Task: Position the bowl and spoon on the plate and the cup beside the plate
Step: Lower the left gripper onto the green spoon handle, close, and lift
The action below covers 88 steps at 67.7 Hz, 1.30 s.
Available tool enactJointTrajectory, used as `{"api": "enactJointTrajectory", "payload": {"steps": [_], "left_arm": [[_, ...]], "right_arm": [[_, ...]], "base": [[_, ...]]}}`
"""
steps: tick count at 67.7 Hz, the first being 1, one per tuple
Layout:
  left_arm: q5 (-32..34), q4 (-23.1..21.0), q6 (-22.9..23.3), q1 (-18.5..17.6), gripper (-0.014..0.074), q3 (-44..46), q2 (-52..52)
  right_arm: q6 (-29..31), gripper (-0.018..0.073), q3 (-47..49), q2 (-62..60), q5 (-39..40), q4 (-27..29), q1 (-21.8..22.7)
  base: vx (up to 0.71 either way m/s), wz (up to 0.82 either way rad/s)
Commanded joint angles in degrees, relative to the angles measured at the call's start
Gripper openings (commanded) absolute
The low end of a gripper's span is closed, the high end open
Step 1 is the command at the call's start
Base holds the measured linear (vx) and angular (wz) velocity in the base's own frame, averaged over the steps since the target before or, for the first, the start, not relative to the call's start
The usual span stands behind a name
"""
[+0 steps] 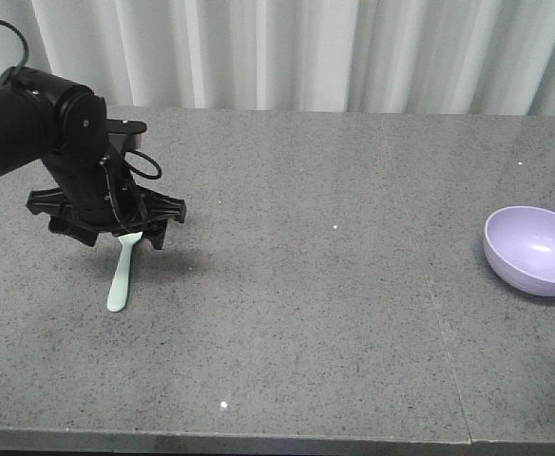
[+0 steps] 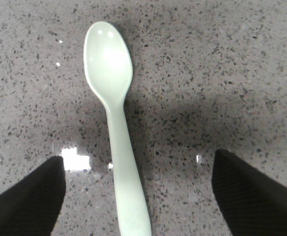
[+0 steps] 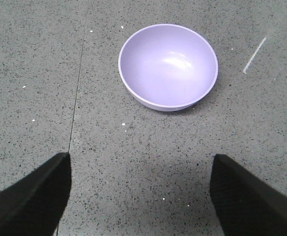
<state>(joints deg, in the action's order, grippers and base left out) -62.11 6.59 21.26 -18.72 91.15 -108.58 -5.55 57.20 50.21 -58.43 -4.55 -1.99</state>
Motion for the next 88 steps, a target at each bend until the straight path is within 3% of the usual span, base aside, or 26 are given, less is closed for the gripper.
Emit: {"api": "enactJointTrajectory", "payload": {"steps": [1,62,74,88], "left_arm": [[-0.8,0.8,0.7,-0.3,0.0589,3.1,1.4],[-1.6,0.0,0.7,0.8,0.0582,3.2,-5.3],[-1.6,0.0,0.7,0.8,0.0505,3.2,-5.5],[-1.7,0.0,0.7,0.8,0.0331,3.2,-5.5]], "right_arm": [[0.4,0.0573,1.9,-0.1,3.4,-1.0,-0.1],[0.4,0.0573,1.9,-0.1,3.4,-1.2,-0.1],[0.4,0.0573,1.9,-0.1,3.4,-1.3,-0.1],[0.4,0.0573,1.9,-0.1,3.4,-1.3,-0.1]], "base": [[0.00,0.00],[0.00,0.00],[0.00,0.00],[0.00,0.00]]}}
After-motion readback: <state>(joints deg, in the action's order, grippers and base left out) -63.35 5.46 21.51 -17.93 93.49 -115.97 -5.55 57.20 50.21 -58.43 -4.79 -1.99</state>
